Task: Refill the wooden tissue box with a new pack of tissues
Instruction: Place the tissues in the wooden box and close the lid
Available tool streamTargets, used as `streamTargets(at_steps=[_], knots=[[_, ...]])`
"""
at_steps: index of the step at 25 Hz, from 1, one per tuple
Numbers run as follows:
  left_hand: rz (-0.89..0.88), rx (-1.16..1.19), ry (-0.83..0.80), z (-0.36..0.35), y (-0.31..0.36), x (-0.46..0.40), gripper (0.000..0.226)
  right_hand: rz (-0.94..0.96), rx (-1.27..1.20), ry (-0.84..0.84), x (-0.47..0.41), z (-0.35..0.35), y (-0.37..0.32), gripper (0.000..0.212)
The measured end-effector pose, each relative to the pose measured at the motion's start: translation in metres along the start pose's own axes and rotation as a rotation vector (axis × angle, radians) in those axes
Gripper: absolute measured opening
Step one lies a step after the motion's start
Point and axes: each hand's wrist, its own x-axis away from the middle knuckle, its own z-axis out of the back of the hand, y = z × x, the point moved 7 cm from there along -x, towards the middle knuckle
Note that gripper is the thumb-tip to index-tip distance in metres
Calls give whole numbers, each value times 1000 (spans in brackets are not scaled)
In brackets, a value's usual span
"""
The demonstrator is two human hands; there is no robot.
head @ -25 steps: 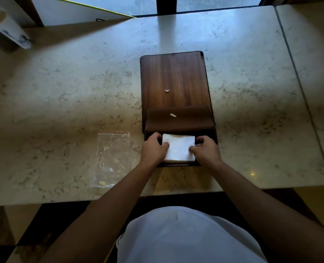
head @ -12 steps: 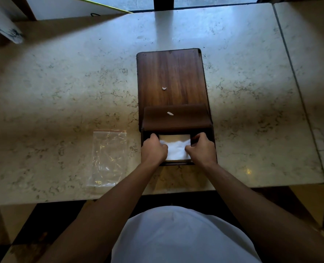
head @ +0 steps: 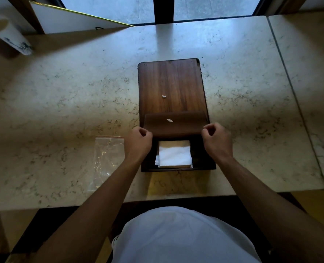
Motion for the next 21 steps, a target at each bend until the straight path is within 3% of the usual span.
streamTargets(at_steps=[6,12,16,21], knots=[[256,179,-114,-4,-17,-46,9,-222,93,-171,-51,-7,24,26],[379,323,-64,-7,-20,-55,16,-311,-156,-209,-61,-18,35,19],[338,430,-3,3,-13,-50,14,-302,-313,-178,-60,-9,31,28],[267,560,11,25,-8,-35,20,-200,-447,-162,-45,16,24,17]])
